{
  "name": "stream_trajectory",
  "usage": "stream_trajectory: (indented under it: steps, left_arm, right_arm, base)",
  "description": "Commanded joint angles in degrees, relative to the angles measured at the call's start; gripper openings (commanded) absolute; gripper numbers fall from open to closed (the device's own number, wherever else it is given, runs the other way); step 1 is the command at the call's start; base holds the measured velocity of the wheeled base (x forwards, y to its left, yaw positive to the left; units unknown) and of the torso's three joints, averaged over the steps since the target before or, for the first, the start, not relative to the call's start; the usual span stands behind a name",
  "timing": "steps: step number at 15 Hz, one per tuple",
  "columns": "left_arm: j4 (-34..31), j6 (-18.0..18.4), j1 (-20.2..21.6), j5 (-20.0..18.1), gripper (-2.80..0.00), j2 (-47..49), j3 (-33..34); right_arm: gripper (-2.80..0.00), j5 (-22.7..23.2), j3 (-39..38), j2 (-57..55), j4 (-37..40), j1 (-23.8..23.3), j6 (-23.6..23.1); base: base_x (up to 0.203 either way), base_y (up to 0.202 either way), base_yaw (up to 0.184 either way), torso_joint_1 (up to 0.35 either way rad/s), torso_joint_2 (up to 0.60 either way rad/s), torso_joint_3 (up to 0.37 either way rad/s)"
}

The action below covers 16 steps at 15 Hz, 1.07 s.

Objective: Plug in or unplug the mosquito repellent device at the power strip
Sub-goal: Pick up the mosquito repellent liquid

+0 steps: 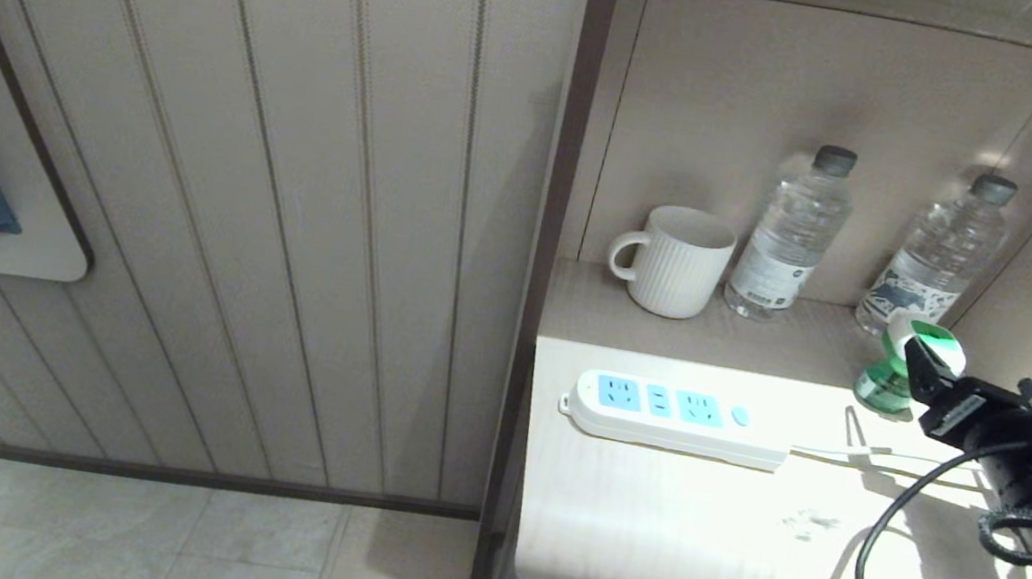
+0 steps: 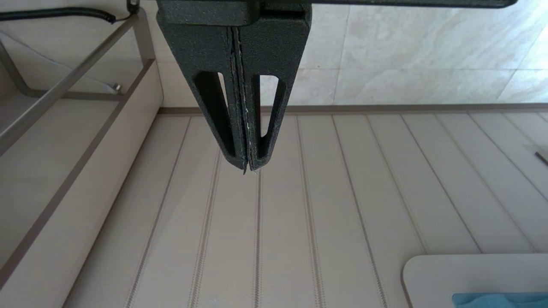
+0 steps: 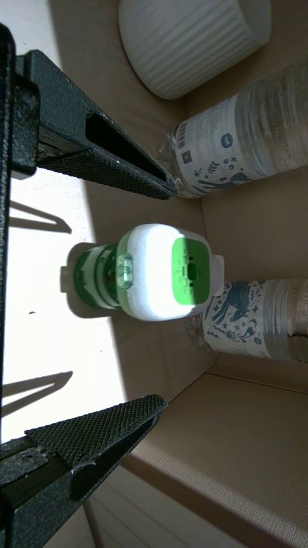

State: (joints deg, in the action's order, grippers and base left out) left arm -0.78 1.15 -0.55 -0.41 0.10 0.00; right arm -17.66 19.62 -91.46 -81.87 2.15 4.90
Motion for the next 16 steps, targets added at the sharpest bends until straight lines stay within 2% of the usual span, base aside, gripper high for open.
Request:
stream_trajectory:
  steps: [1,6,16]
  left_arm:
    - [0.0,0.0,0.0,0.0,-2.8,0.1,0.0]
    - [0.0,0.1,0.0,0.0,-2.8,0.1,0.0]
    - [0.0,0.0,0.0,0.0,-2.8,0.1,0.0]
  right_arm:
    - [0.0,0.0,1.9,-5.4,-2.8,0.3,-0.4]
    - [0.0,0.0,6.2,-9.0,-3.5,1.3,-2.4]
    - [0.0,-0.3,10.7,-11.8,-3.4,2.1,-2.2]
  base:
    - [0.0,0.0,0.0,0.0,0.0,0.0]
    - [0.0,0.0,0.0,0.0,0.0,0.0]
    - [0.0,0.0,0.0,0.0,0.0,0.0]
